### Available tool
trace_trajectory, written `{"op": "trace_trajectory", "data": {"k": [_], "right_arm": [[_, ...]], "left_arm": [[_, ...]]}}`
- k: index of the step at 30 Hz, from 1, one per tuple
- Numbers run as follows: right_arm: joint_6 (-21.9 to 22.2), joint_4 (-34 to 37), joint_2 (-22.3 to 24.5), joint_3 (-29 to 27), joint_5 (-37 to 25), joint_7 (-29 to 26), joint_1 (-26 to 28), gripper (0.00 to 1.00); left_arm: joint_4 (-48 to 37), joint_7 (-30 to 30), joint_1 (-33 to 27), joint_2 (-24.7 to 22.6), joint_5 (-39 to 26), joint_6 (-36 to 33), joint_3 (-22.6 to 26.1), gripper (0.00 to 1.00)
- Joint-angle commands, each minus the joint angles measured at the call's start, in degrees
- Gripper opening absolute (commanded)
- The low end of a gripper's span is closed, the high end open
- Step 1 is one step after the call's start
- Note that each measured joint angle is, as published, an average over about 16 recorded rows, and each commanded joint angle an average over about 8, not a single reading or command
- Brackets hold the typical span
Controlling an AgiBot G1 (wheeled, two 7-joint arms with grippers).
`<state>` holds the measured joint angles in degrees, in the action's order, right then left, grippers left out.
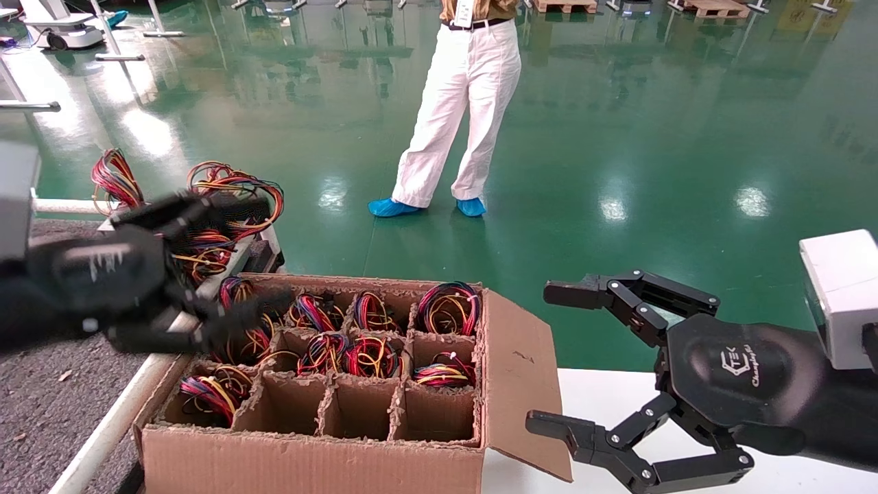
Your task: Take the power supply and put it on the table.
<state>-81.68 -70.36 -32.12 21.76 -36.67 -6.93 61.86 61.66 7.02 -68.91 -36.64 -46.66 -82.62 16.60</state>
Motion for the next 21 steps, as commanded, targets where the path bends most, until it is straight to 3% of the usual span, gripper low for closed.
{"op": "trace_trajectory", "data": {"k": [1, 11, 21], "right_arm": [[0.00, 0.00, 0.00, 0.00, 0.00, 0.00, 0.00, 1.00], [0.01, 0.01, 0.01, 0.00, 0.01, 0.00, -0.01, 1.00], [0.01, 0.02, 0.01, 0.00, 0.01, 0.00, -0.02, 1.00]], "left_arm": [[2.45, 0.77, 1.51, 0.33, 0.99, -0.63, -0.12, 1.00], [12.78, 3.89, 7.85, 1.71, 5.13, -3.31, -0.60, 1.00], [13.43, 4.03, 8.35, 1.87, 5.59, -3.54, -0.70, 1.00]]}}
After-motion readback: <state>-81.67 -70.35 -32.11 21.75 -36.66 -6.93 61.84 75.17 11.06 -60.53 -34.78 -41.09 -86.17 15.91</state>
